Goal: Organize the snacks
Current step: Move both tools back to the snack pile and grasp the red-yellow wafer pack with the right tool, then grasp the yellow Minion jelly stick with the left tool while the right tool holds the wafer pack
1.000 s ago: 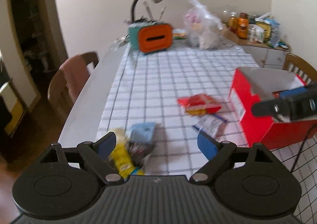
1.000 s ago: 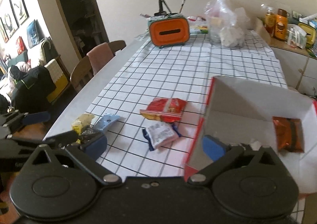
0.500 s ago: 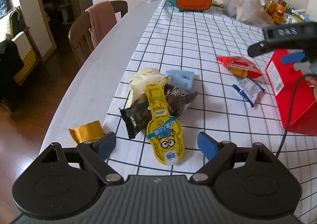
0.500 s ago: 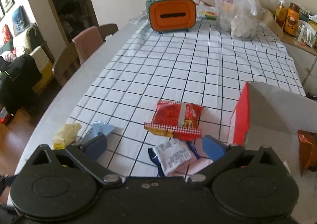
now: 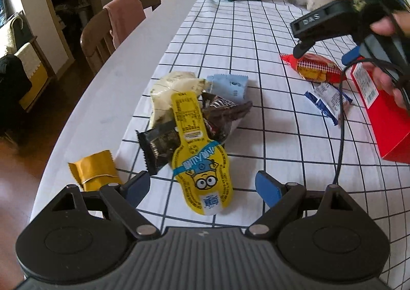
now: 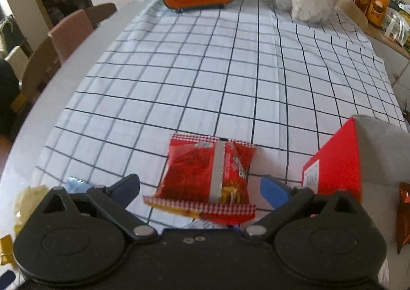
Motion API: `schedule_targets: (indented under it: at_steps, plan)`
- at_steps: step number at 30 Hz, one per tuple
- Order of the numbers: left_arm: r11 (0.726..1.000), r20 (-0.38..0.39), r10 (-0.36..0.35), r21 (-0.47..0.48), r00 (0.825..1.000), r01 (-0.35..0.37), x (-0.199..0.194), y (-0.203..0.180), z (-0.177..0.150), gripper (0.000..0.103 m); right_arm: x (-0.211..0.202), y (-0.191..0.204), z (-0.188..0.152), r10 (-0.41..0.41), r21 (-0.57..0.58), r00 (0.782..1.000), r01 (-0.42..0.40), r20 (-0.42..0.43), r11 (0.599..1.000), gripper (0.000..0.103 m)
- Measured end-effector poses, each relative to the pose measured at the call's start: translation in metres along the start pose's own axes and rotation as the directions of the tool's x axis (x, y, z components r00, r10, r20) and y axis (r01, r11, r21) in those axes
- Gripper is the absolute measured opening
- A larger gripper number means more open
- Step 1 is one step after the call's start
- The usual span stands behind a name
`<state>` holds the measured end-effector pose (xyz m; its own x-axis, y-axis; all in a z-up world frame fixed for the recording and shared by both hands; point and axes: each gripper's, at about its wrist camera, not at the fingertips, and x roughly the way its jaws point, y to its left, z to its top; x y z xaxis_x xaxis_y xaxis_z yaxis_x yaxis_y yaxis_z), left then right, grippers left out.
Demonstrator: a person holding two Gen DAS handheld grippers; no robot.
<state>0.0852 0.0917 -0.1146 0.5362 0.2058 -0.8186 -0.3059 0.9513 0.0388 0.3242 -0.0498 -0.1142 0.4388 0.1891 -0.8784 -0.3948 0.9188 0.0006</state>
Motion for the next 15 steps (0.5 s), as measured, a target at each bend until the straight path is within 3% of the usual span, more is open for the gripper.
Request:
schedule_targets:
  at_steps: [7,15]
  plan:
    - [0.998,-0.006,0.052,-0.029,0.999,-0.052,0.015,-0.001,0.004,0.089,0.026,-0.004,0.007,-0.021,0.009,0.999,0.021,-0.038,1.000,0.093]
    - [0.997,-0.022,0.061,-0.040,0.998,-0.062,0.022,0.000,0.008,0.084,0.038,-0.002,0.010,-0.015,0.003,0.998,0.016,-0.058,1.000,0.084]
